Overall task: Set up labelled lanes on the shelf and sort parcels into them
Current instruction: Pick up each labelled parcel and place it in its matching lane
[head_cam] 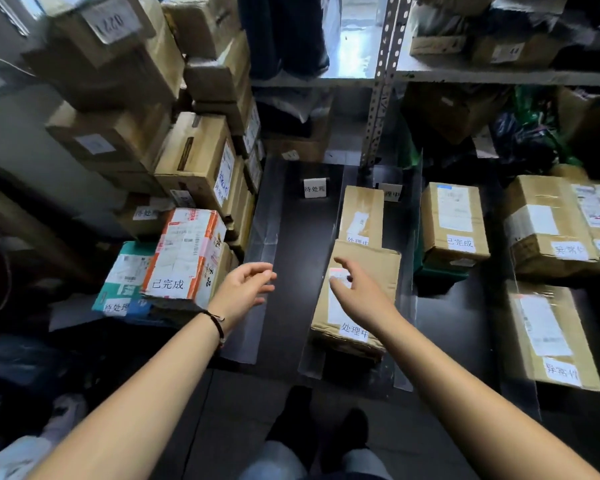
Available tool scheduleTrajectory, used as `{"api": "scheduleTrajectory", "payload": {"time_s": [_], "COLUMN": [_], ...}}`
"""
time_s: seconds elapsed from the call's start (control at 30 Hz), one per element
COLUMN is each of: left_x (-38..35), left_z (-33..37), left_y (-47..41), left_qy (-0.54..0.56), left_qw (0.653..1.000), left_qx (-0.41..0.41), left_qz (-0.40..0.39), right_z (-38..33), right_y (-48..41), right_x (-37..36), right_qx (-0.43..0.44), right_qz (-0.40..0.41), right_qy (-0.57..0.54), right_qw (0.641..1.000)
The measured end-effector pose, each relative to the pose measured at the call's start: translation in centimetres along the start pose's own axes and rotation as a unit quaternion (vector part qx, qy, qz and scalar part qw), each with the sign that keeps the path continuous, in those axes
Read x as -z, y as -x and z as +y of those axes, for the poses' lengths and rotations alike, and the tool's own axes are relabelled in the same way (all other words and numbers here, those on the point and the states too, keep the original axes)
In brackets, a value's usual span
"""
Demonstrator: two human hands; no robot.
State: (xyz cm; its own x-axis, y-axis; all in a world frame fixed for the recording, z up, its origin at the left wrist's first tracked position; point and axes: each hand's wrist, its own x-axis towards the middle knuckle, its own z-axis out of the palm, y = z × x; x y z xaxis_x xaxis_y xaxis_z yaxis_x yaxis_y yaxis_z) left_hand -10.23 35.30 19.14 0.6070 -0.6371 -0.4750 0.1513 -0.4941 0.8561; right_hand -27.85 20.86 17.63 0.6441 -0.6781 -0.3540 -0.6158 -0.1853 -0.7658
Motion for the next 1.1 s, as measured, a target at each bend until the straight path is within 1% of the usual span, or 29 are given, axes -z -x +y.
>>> {"api": "scheduleTrajectory", "payload": {"time_s": [0.1, 0.2, 0.33, 0.47, 0.63, 0.7, 0.77, 0.87, 0.93, 1.0, 1.1], "left_x": [2.7, 6.5, 11.7, 16.3, 20.7, 21.7, 22.1, 22.8, 22.8, 22.8, 22.8], "left_z": [-0.4, -1.4, -2.7, -4.0, -5.7, -6.1, -6.3, -6.7, -6.9, -7.0, -6.6], "left_y": [2.3, 4.3, 5.4, 4.3, 0.1, -1.4, -2.4, -3.7, -3.7, -3.6, -3.5], "left_qy": [0.014, 0.022, 0.034, 0.069, 0.062, 0.052, 0.04, 0.013, -0.007, 0.022, 0.062], "left_qw": [0.999, 0.995, 0.988, 0.984, 0.99, 0.993, 0.996, 0.999, 0.997, 0.994, 0.989], "left_qx": [-0.014, -0.024, -0.02, -0.009, 0.007, 0.016, 0.028, 0.047, 0.055, 0.067, 0.073], "left_qz": [0.048, 0.097, 0.15, 0.165, 0.125, 0.1, 0.072, 0.001, -0.048, -0.088, -0.116], "right_z": [-3.1, -6.5, -10.3, -12.9, -15.1, -15.7, -15.9, -16.4, -16.5, -16.6, -16.7], "right_y": [-0.5, -0.9, -0.9, -1.4, -1.9, -1.9, -1.8, -1.5, -1.0, -0.5, 0.2], "right_x": [-3.0, -6.5, -10.7, -13.8, -17.0, -18.5, -19.8, -21.8, -22.9, -23.7, -24.1], "right_qx": [0.082, 0.137, 0.16, 0.123, 0.0, -0.053, -0.093, -0.121, -0.121, -0.119, -0.12], "right_qz": [-0.04, -0.093, -0.129, -0.15, -0.131, -0.116, -0.098, -0.078, -0.072, -0.063, -0.048], "right_qy": [0.028, 0.071, 0.095, 0.065, -0.064, -0.129, -0.171, -0.234, -0.257, -0.274, -0.31], "right_qw": [0.995, 0.984, 0.974, 0.979, 0.989, 0.983, 0.976, 0.962, 0.956, 0.952, 0.942]}}
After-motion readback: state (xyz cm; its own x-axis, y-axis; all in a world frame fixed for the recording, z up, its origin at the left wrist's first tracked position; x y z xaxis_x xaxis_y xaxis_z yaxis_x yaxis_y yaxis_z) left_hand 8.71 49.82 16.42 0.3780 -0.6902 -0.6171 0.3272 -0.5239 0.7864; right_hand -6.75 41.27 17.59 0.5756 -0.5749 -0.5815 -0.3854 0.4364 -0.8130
